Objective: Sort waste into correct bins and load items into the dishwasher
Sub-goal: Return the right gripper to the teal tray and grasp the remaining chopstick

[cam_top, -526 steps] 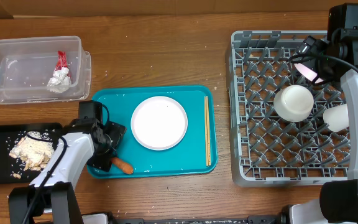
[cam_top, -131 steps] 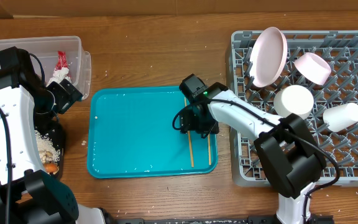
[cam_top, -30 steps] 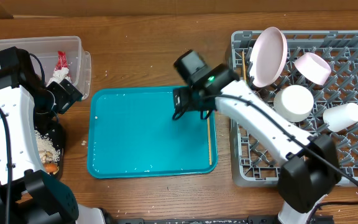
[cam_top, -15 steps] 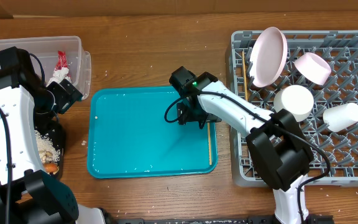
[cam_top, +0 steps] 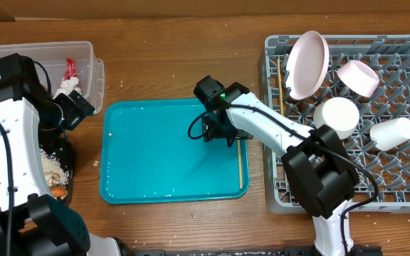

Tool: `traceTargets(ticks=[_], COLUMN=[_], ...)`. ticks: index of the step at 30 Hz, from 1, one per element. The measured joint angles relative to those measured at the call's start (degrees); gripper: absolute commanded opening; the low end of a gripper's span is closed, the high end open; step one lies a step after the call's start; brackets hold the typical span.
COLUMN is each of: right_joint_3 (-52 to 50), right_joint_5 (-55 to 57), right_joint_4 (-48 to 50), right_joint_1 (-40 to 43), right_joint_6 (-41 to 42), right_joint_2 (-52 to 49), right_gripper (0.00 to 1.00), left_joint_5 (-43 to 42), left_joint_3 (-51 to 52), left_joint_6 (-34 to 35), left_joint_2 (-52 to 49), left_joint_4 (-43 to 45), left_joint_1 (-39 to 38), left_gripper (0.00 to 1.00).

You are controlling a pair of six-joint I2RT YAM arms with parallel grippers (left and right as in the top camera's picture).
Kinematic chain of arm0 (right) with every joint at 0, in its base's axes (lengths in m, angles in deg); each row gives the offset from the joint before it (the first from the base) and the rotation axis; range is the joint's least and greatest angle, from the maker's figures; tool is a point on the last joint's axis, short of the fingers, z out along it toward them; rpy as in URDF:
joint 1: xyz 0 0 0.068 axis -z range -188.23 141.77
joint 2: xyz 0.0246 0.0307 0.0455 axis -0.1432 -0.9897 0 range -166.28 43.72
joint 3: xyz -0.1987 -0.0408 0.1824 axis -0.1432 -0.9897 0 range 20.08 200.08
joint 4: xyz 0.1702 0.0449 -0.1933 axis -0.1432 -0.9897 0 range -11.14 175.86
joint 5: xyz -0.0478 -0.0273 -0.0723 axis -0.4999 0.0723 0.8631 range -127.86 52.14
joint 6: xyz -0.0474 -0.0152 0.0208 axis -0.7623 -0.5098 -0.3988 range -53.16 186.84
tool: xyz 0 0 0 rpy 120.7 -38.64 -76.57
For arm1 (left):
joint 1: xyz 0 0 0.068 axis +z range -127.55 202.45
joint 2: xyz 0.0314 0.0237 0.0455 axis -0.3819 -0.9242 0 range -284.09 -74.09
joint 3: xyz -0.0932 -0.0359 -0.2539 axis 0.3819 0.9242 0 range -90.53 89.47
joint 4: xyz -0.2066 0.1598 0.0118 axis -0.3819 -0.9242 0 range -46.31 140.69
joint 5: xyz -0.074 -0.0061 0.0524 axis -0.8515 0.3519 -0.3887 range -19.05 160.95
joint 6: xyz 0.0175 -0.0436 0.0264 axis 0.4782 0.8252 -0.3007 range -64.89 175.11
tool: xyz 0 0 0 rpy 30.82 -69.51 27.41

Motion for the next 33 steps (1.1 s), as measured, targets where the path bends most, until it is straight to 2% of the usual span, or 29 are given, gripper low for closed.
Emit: traceTargets(ticks=[23, 33], right_joint_3=[0.0, -3.6], right_joint_5=[-0.8, -1.7], right_joint_4=[0.5, 3.8], right_joint_1=[0.8, 0.7], right_joint_6=[0.0, 0.0], right_joint_2=[0.0, 0.0], right_gripper=[0.9, 0.9], left_joint_5=[0.0, 0.0], left_joint_3=[0.0, 0.0], left_joint_6=[0.0, 0.0], left_joint_2=[0.0, 0.0], left_joint_4=[0.0, 0.0], left_joint_1=[0.0, 0.0], left_gripper=[1.0, 1.0])
